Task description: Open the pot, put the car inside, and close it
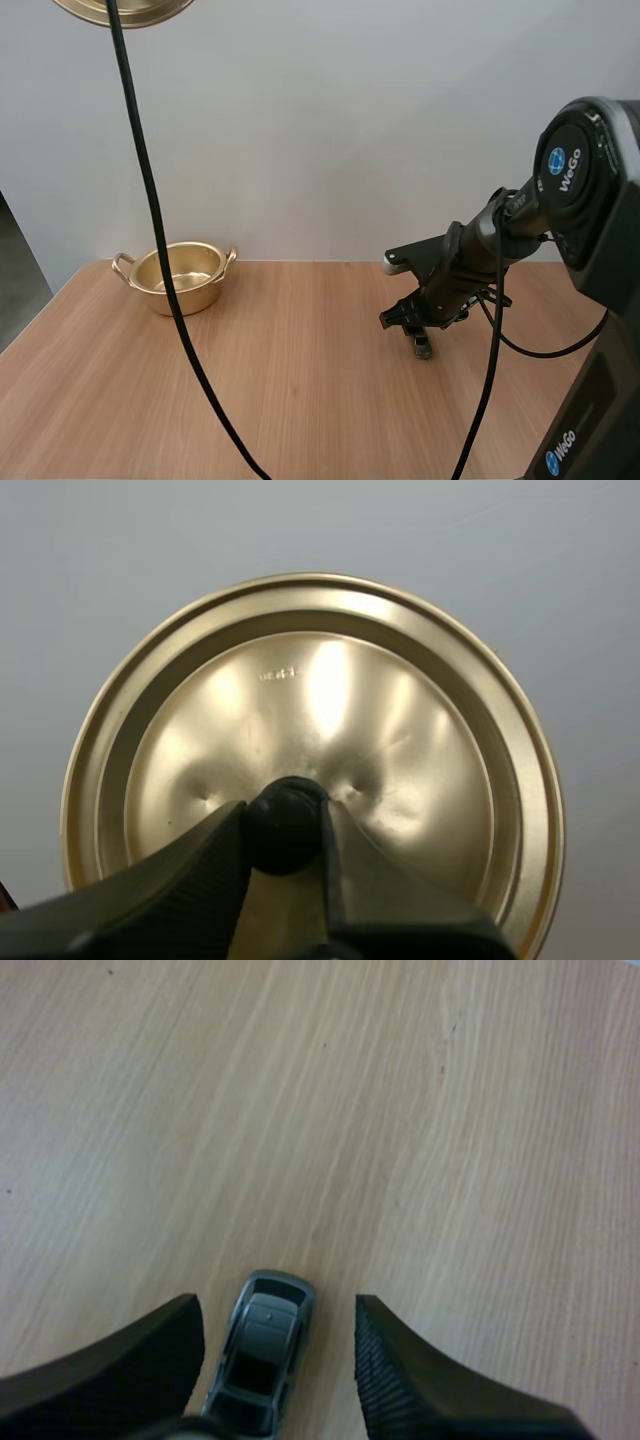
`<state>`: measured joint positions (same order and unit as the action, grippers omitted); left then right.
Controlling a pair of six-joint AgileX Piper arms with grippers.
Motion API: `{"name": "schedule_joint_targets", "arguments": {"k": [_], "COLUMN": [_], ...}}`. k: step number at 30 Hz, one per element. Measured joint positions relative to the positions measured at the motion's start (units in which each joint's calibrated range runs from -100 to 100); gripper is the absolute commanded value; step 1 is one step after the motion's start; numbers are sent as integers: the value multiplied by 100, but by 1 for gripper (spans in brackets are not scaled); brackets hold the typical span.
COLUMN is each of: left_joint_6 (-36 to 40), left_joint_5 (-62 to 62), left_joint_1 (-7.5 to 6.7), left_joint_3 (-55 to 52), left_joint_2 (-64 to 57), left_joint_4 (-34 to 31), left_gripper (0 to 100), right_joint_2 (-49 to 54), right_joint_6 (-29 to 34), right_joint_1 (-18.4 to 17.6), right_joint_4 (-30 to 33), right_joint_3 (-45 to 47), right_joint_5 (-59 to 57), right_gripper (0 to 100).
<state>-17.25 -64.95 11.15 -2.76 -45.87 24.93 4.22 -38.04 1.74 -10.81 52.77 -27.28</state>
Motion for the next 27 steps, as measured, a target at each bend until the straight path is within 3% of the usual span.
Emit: {"name": "schedule_joint_targets", "arguments": {"k": [5,7,9,12,13,21,27], "left_joint_6": [-34,-34,-34,-34,-34,-34,199], "left_joint_5": [130,170,170,170,170,148,131], "left_joint_1": [0,0,0,0,0,0,0], "left_joint_3": [0,0,0,0,0,0,0], "left_joint_2": [0,0,0,0,0,0,-49], "left_joint_4": [0,0,42,81,114,329,256], "left_gripper": [0,0,0,0,0,0,0], "right_joint_2": [-198,-266,-331,-357,-357,-294,128], "right_joint_6": [-28,-28,-52,-120,-129,-454,-520], "right_joint_1": [0,0,0,0,0,-88,-429], "right_joint_4": [0,0,-21,-7,-7,-7,-115], "right_joint_3": [-3,-3,-3,-3,-3,-179,-1003], "right_joint_5": [36,57,75,91,91,955,490], "right_gripper": [74,68,48,3,0,0,0]}}
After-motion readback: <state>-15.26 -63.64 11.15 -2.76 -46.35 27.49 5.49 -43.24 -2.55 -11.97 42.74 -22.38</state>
